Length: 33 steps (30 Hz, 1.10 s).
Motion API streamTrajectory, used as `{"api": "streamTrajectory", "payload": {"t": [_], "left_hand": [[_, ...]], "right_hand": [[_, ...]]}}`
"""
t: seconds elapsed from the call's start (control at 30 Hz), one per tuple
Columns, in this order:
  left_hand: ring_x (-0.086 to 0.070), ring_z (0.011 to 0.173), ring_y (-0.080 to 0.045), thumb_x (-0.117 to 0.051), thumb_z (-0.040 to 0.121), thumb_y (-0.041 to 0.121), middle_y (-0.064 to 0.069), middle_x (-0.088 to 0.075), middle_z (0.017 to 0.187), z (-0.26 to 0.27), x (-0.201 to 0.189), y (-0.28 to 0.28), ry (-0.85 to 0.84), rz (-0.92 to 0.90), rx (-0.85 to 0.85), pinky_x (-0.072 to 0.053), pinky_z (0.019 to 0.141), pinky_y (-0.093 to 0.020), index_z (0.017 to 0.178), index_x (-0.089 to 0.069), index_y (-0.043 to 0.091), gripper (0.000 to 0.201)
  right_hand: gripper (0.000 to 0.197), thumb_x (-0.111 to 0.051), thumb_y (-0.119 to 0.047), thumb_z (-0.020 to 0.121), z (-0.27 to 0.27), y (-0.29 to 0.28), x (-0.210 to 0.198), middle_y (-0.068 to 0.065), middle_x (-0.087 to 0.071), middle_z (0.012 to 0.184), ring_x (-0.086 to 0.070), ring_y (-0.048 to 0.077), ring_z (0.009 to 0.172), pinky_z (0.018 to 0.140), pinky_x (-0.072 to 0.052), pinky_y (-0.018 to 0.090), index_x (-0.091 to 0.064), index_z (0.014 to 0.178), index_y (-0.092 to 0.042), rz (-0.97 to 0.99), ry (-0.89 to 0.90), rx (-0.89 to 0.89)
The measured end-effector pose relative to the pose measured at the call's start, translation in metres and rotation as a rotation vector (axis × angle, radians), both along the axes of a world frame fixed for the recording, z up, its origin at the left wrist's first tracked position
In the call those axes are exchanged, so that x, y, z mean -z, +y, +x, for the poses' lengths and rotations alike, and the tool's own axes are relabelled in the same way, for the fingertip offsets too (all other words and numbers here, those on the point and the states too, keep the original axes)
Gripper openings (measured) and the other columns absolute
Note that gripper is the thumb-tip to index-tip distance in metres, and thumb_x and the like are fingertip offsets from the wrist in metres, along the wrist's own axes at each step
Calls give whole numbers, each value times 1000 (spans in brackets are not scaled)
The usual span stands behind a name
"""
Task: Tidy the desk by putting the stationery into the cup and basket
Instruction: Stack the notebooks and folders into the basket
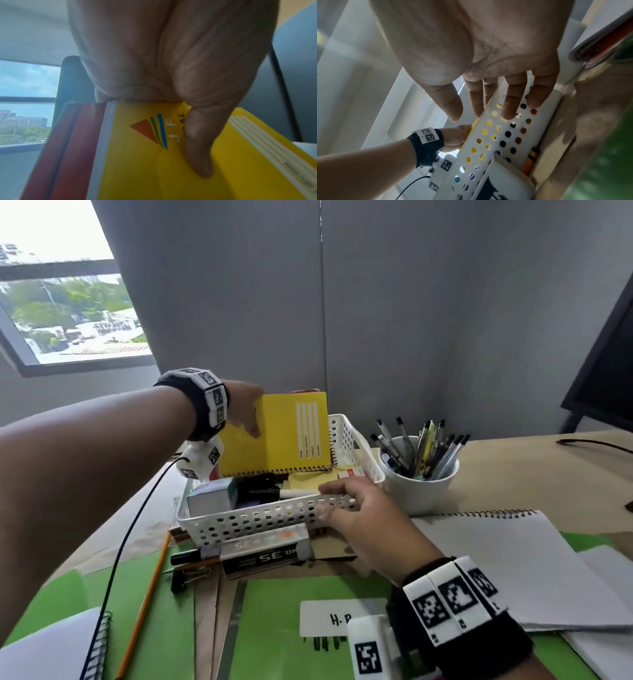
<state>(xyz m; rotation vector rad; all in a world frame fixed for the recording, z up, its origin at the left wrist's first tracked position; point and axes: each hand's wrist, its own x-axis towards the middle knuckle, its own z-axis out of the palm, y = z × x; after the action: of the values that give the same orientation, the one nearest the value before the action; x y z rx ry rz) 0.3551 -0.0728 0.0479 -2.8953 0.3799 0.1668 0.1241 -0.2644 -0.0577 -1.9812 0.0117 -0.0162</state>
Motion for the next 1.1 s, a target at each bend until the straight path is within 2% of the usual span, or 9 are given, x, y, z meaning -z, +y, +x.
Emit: {"api": "streamTrajectory", "payload": {"t": [0.13, 0.27, 0.4, 0.6, 0.7, 0.77, 0.9, 1.0, 1.1], "left_hand": [[-63, 109, -31, -83, 83, 36, -9, -63, 124, -7, -6, 2, -137, -74, 41, -55, 90, -43, 141, -45, 14, 73], [-65, 104, -29, -77, 86, 47, -8, -56, 132, -13, 7, 7, -72, -3, 29, -56, 77, -41, 151, -32, 20, 83], [-50, 134, -40, -73, 90, 42, -13, -29, 160, -21, 5, 10, -99, 105, -13, -52, 101, -51, 163, 2, 23, 106], [-61, 111, -28, -65, 94, 44, -9, -54, 136, -65, -34, 17, -158, 103, 133, -56, 96, -44, 143, -53, 19, 56], [-66, 93, -22, -59, 98, 45, -5, -72, 103, -100, -48, 23, -175, 144, 194, -57, 88, -39, 110, -73, 13, 37], [-66, 76, -17, -61, 97, 46, -3, -75, 86, -125, -47, 35, -86, 197, 175, -58, 82, -34, 96, -76, 14, 36], [-63, 61, -9, -79, 84, 45, 1, -77, 78, -172, -22, 86, 305, 316, 123, -57, 70, -25, 94, -72, 22, 25], [-66, 85, -8, -91, 67, 50, 8, -71, 108, -201, 10, 127, 534, 296, 91, -56, 81, -23, 118, -65, 34, 60], [-56, 116, -11, -94, 55, 59, 6, -52, 138, -223, 40, 155, 517, 233, 63, -46, 103, -27, 150, -36, 34, 115]], "right_hand": [[34, -69, -55, 78, 1, 1, 2, -25, -55, 121, -63, 13, 112, 96, -56, 49, -65, 110, -44, 6, -20, 8], [37, -69, -56, 74, 1, 2, 1, -19, -61, 118, -65, 16, 109, 94, -56, 49, -64, 109, -46, 15, 4, 18], [35, -71, -52, 74, 0, 3, -1, -11, -65, 118, -66, 20, 111, 98, -55, 51, -66, 108, -45, 71, 15, 18], [27, -72, -40, 82, 1, 3, -2, -23, -53, 123, -62, 25, 119, 103, -51, 54, -69, 108, -38, 101, 17, 0], [25, -72, -38, 84, 1, 3, -2, -11, -62, 120, -67, 29, 108, 93, -57, 50, -68, 109, -37, 116, 42, -2], [22, -72, -35, 87, 0, 4, -3, 13, -72, 113, -68, 36, 87, 75, -56, 48, -68, 109, -37, 135, 56, -10], [20, -71, -25, 93, -2, 6, -7, 30, -71, 106, -58, 32, 73, 65, -51, 54, -67, 110, -34, 140, 65, -27], [19, -69, -22, 95, -3, 7, -9, 28, -73, 103, -59, 32, 71, 65, -52, 51, -66, 112, -31, 140, 53, -28], [19, -71, -26, 91, -5, 10, -11, 30, -72, 104, -65, 39, 75, 68, -56, 57, -67, 108, -33, 163, 46, -16]]}}
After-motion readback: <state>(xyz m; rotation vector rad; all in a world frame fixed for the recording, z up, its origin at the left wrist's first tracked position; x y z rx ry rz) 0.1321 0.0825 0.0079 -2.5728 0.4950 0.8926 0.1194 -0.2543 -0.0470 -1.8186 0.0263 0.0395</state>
